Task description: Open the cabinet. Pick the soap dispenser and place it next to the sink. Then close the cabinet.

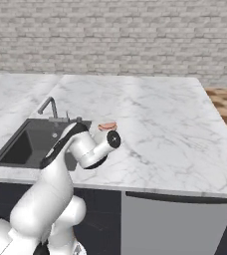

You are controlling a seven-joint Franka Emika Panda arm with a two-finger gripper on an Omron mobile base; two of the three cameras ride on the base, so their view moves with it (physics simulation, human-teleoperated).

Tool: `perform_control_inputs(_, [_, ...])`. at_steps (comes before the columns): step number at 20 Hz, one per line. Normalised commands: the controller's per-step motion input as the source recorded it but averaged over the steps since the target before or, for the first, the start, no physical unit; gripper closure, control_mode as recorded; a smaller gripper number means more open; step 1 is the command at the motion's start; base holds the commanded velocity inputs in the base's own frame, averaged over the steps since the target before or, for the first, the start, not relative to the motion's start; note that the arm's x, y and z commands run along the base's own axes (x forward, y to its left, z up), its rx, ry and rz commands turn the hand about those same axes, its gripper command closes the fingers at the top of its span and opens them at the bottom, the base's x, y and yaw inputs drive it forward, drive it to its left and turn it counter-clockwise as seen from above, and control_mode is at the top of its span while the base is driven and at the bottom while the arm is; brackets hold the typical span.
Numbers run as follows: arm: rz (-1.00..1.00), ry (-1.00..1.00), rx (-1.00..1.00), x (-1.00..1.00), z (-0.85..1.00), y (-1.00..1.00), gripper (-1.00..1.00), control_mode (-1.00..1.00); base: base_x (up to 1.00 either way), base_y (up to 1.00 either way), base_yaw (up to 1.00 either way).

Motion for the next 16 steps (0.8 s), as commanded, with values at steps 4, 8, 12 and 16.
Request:
perform_control_inputs(4, [0.0,0.0,0.0,0.45,-0.03,0.0,1.0,-1.0,0.0,0.0,0.0])
perform_control_inputs(8, [0.0,0.0,0.0,0.37,-0.04,0.0,1.0,-1.0,0.0,0.0,0.0])
perform_control_inputs(12, [0.0,0.0,0.0,0.36,-0.11,0.0,1.0,-1.0,0.0,0.0,0.0])
perform_control_inputs(16, [0.0,0.0,0.0,0.31,-0.21,0.0,1.0,-1.0,0.0,0.0,0.0])
